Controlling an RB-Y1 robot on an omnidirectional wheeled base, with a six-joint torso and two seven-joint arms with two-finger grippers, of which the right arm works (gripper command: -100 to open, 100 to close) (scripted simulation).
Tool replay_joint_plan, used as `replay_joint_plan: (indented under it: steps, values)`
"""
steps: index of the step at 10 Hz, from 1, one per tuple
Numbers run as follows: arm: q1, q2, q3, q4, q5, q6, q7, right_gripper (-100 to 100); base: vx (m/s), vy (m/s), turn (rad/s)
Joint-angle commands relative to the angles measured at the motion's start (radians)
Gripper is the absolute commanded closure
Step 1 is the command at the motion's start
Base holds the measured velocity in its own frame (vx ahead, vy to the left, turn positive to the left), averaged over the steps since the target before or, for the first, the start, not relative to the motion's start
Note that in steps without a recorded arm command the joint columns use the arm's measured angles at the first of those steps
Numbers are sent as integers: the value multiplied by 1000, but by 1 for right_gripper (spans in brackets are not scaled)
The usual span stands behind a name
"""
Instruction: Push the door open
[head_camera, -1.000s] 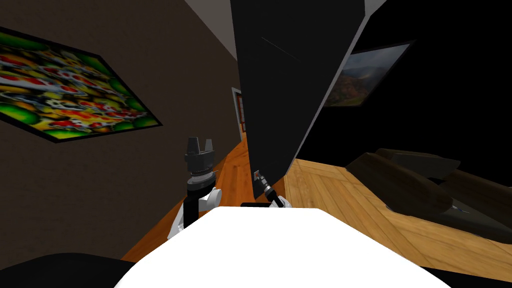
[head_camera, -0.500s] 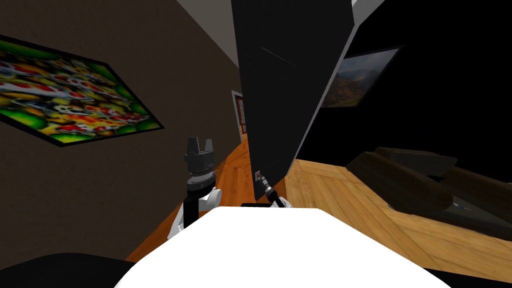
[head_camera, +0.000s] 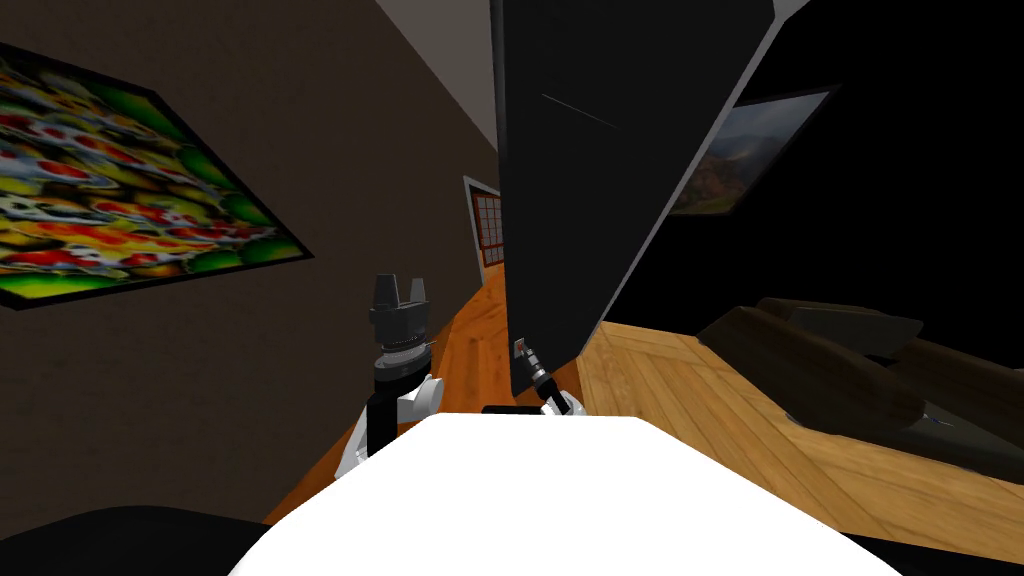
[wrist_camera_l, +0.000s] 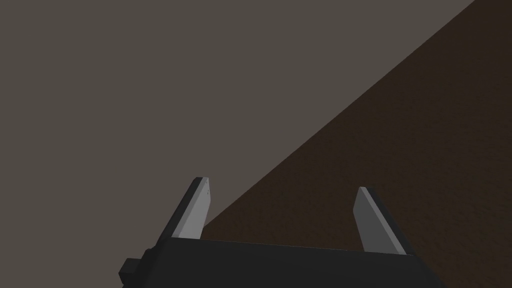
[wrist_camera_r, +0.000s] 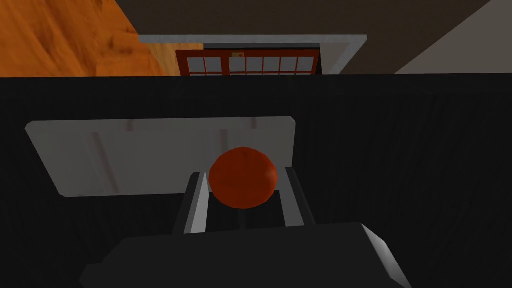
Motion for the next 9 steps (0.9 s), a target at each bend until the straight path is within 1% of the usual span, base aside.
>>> replay_joint_plan:
  steps: [1, 4, 5, 6, 8, 9]
  values:
    - [-8, 7, -31, 9, -8, -3, 7, 100, 132, 187, -71]
    - [-13, 29, -72, 19, -18, -2, 17, 100, 143, 158, -58]
    - [-14, 25, -62, 30, -16, -6, 15, 100, 76, 67, -26]
    - [-17, 14, -86, 30, -23, -6, 22, 100, 96, 105, -43]
    - [-20, 7, -112, 35, -31, -7, 29, 100, 166, 174, -70]
    - [-20, 7, -112, 35, -31, -7, 29, 100, 128, 105, -41]
